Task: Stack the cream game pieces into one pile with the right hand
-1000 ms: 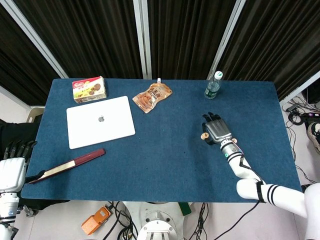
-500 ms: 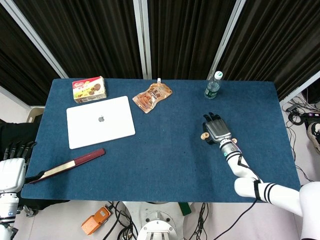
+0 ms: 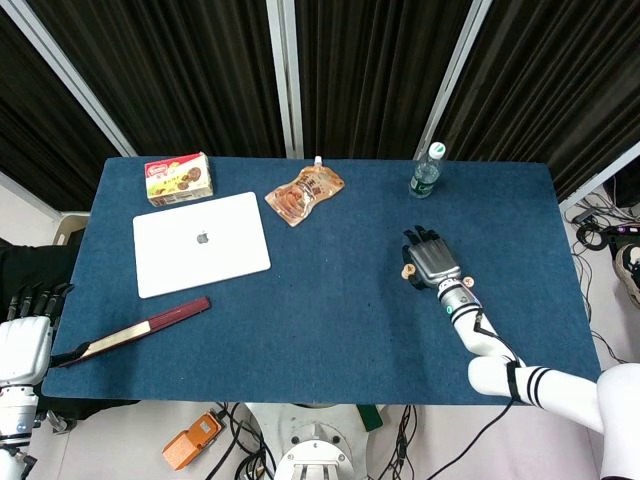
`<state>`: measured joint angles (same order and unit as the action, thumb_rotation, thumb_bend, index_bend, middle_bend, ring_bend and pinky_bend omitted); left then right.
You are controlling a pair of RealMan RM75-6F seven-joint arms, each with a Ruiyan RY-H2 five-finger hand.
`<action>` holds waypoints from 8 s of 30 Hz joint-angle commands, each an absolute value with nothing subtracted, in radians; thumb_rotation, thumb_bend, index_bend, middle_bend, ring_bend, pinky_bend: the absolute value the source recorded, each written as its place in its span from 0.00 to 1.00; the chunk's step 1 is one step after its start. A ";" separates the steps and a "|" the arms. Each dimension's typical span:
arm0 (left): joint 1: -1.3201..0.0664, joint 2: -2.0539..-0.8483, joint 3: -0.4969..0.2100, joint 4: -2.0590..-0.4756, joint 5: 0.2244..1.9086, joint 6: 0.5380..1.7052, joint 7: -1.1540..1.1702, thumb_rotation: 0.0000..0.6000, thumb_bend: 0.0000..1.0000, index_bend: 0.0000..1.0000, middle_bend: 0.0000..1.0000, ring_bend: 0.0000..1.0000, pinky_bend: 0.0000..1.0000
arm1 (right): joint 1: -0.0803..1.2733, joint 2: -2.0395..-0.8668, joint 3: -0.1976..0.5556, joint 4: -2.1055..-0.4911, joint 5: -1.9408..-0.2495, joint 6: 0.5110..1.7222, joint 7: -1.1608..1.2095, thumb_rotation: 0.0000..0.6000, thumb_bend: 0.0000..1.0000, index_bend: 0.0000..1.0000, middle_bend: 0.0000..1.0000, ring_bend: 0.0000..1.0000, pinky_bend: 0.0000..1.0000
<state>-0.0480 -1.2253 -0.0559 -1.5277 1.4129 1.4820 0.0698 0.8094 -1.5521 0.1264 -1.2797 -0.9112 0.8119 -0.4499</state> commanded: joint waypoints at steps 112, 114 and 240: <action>-0.052 -1.240 -0.055 -1.522 1.416 1.478 0.069 1.00 0.00 0.17 0.16 0.09 0.03 | 0.831 -1.500 0.142 -1.353 -0.828 0.796 -0.476 1.00 0.52 0.53 0.19 0.13 0.21; -0.052 -1.240 -0.054 -1.521 1.415 1.477 0.068 1.00 0.00 0.17 0.16 0.09 0.03 | 0.833 -1.503 0.139 -1.351 -0.828 0.796 -0.476 1.00 0.52 0.53 0.19 0.13 0.21; -0.060 -1.242 -0.060 -1.531 1.417 1.479 0.080 1.00 0.00 0.17 0.16 0.09 0.03 | 0.823 -1.487 0.166 -1.376 -0.840 0.802 -0.446 1.00 0.47 0.52 0.20 0.15 0.23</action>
